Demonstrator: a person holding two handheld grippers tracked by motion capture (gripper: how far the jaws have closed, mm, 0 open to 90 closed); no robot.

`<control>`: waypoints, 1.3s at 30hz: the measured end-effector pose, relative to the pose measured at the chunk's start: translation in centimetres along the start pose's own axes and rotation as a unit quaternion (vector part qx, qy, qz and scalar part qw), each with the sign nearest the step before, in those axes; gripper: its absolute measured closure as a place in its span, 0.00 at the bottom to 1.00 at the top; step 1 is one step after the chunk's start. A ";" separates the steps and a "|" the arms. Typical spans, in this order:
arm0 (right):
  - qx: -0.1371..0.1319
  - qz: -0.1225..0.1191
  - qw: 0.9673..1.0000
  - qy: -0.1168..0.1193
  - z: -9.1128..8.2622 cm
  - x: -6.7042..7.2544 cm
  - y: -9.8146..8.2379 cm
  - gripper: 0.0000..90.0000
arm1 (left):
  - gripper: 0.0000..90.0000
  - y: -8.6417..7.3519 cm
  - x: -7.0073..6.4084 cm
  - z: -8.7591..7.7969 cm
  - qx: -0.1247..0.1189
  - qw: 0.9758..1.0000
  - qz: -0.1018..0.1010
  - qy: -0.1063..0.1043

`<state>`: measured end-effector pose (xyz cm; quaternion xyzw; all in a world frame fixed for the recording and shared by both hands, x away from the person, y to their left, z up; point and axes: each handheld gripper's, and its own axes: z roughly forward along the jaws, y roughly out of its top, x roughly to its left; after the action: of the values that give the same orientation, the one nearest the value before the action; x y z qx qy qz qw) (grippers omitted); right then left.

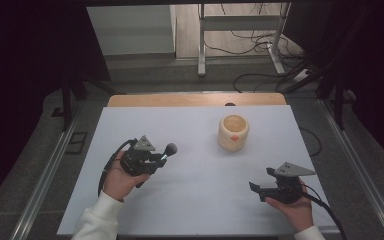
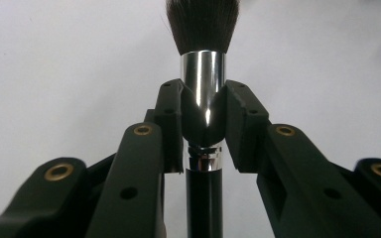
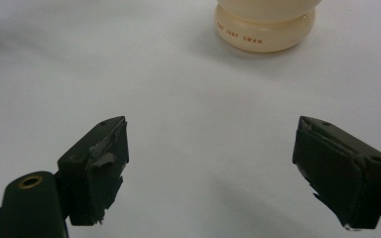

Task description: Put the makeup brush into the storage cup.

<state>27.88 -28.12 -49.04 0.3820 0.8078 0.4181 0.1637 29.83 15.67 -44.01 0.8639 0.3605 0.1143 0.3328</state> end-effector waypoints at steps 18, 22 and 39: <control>0.001 0.001 1.000 0.016 1.2 0.9 0.7 0.17 | 0.79 0.4 0.1 -0.1 -0.010 1.000 -0.011 -0.001; 0.001 -0.003 1.000 0.019 1.6 1.3 0.9 0.17 | 0.79 0.5 0.0 -0.1 -0.009 1.000 -0.010 -0.002; -0.011 -0.001 0.999 0.032 2.0 1.8 1.7 0.17 | 0.79 0.7 -0.1 -0.1 -0.013 1.000 -0.011 -0.003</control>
<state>28.68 -25.06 -48.75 0.3656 0.8083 0.4390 0.1425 30.07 15.24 -43.45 0.8558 0.3677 0.1123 0.3460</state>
